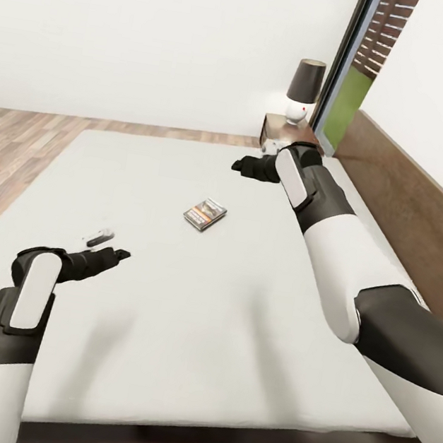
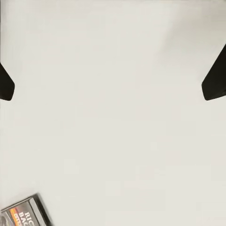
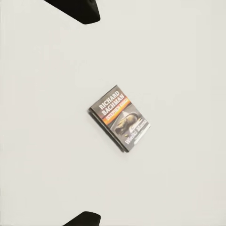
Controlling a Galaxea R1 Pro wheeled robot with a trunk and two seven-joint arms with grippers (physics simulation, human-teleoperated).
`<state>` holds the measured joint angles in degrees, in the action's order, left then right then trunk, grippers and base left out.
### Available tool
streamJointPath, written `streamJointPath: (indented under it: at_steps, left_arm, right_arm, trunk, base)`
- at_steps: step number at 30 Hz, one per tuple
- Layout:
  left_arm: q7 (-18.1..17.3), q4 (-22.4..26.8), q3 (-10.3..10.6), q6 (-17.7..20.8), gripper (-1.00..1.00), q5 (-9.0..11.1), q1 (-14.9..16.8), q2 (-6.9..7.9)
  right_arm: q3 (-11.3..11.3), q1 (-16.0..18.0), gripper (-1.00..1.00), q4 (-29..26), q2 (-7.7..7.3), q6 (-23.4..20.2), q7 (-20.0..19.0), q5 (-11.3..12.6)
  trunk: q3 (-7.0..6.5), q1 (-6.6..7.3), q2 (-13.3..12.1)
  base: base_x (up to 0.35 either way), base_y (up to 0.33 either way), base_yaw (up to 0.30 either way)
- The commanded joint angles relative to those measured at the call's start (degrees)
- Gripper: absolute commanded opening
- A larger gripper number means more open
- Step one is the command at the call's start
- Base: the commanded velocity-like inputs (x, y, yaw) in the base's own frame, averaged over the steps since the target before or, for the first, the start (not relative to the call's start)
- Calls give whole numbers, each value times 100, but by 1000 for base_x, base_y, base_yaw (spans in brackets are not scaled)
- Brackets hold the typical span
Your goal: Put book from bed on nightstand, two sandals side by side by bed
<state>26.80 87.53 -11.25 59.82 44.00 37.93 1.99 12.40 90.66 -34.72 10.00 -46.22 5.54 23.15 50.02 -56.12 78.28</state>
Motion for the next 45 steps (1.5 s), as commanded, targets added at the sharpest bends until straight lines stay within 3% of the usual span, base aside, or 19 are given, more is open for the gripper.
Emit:
streamJointPath:
  at_steps: [1,11,28,34,36,39,42,43,45]
  left_arm:
    - [55,13,2,18,100,70,-10,20]
    - [56,70,51,18,100,93,-98,80]
    - [54,75,46,18,100,61,-101,83]
    - [49,103,38,18,100,133,-43,49]
    - [49,95,37,18,100,229,44,37]
    - [83,-130,70,18,100,429,552,7]
    - [103,-649,183,18,100,510,1017,-44]
    - [103,-649,183,18,100,510,1017,-44]
    - [114,-1018,320,18,100,545,1271,-191]
  right_arm:
    - [14,2,100,-9,0,-18,59,61]
    - [24,-15,100,-26,0,-18,69,49]
    - [3,-73,100,-31,0,30,73,53]
    - [-36,21,100,338,0,39,531,72]
    - [-83,203,100,709,0,65,785,85]
    - [-252,776,100,1435,0,217,1069,116]
    - [-400,1040,100,1739,0,388,1164,151]
    - [-400,1040,100,1739,0,388,1164,151]
    - [-484,1182,100,1886,0,498,1227,169]
  trunk:
    - [4,0,2]
    - [4,0,2]
    - [4,0,2]
    - [4,0,2]
    - [4,0,2]
    - [4,0,2]
    - [4,0,2]
    - [4,0,2]
    - [5,0,2]
  base:
    - [0,0,271]
    - [0,-45,252]
    - [0,-27,15]
    - [0,0,0]
    - [0,0,0]
    - [0,0,0]
    - [0,0,0]
    - [0,0,0]
    - [0,0,0]
